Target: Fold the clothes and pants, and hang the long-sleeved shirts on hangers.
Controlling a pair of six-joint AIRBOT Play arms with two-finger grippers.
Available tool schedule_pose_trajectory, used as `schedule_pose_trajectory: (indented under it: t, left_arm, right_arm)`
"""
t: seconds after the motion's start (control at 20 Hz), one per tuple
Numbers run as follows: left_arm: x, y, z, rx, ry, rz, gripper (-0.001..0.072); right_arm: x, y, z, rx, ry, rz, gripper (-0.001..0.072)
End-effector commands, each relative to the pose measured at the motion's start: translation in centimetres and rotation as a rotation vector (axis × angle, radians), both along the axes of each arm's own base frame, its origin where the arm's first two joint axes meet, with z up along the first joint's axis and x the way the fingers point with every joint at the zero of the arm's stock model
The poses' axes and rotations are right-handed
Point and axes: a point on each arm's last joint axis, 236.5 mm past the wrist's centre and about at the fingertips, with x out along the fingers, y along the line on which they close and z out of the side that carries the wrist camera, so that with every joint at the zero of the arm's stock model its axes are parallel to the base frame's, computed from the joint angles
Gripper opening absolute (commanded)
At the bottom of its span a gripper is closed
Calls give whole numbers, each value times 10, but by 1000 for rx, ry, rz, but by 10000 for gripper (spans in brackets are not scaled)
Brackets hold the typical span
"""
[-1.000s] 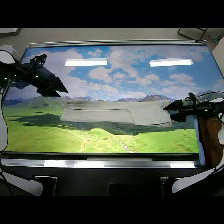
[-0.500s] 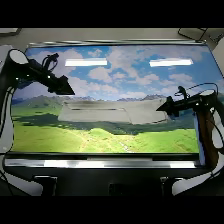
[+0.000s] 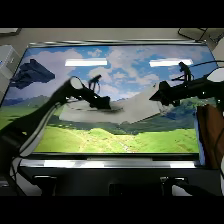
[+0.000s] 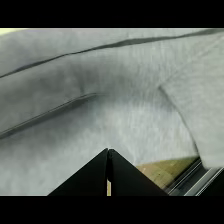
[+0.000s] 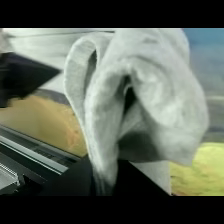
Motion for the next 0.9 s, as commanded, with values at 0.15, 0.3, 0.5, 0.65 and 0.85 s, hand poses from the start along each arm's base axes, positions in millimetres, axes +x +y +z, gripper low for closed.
schedule_pose_trajectory:
  t: [0.15,0.3,0.5,0.65,0.85]
  left_arm:
    - [-54,-116,-45,-101,140,111,30]
    - [-90,-189,-16,-295,229,177,30]
    - [-98,-222,5,-403,206,224,28]
    - [-61,-167,-15,-270,62,109,26]
    - [21,-14,17,-26,-171,28,26]
  right_arm:
    - [-53,38,63,-1,-62,5,48]
    - [-65,35,71,-20,-59,-25,48]
    - [-57,19,58,-95,-42,-75,48]
    - [-44,32,49,-45,-28,-49,47]
    - [-12,89,32,56,-65,18,47]
